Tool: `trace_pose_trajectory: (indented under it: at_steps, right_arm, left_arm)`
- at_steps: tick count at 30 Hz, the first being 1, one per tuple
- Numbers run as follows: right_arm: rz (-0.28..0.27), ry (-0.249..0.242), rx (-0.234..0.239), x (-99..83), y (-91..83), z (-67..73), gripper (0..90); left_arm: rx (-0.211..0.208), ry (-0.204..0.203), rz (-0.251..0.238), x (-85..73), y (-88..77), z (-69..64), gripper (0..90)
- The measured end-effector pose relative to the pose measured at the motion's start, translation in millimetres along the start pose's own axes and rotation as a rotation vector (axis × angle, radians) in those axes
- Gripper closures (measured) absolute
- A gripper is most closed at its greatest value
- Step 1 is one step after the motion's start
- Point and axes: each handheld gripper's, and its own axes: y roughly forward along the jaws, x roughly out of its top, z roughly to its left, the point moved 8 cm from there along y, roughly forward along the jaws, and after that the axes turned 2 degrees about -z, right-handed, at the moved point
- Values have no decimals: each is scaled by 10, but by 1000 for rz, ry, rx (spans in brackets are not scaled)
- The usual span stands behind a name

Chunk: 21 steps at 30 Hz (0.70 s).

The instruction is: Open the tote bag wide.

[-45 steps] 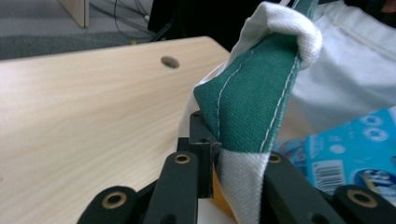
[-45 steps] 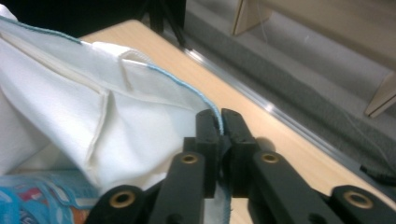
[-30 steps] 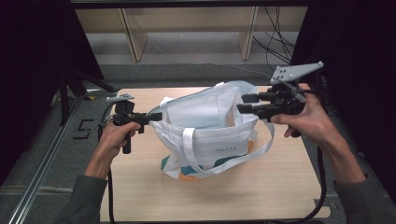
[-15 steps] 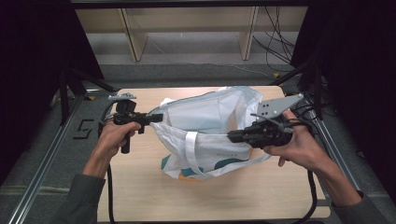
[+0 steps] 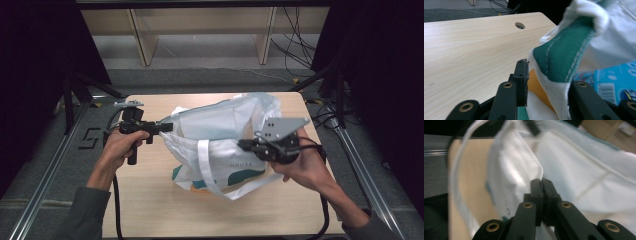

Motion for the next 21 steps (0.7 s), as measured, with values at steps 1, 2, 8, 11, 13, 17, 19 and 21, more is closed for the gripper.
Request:
trace_pose_trajectory:
  at_steps: [1, 2, 8, 11, 13, 17, 19, 21]
  right_arm:
    - [1, 10, -27, 39, 34, -96, 894]
    - [3, 13, -47, 80, 80, -192, 894]
    - [-26, 26, -84, 384, 318, -473, 895]
    - [-44, 7, -76, 411, 414, -412, 895]
    - [-70, 5, -73, 386, 446, -347, 895]
    - [-106, -14, -85, 325, 409, -267, 895]
    - [-97, -9, -89, 304, 396, -280, 895]
    - [-90, 12, -94, 293, 400, -335, 895]
  left_arm:
    - [0, -12, -4, 5, -14, 10, 678]
    - [2, -19, -8, 12, -29, 26, 677]
    - [29, -24, -38, 70, -114, 144, 768]
    - [45, -17, -40, 44, -107, 168, 790]
    - [58, -16, -43, 18, -108, 206, 797]
    - [69, -44, -45, -39, -99, 296, 797]
    - [53, -52, -53, -27, -104, 285, 742]
    - [54, -55, -54, 7, -140, 231, 651]
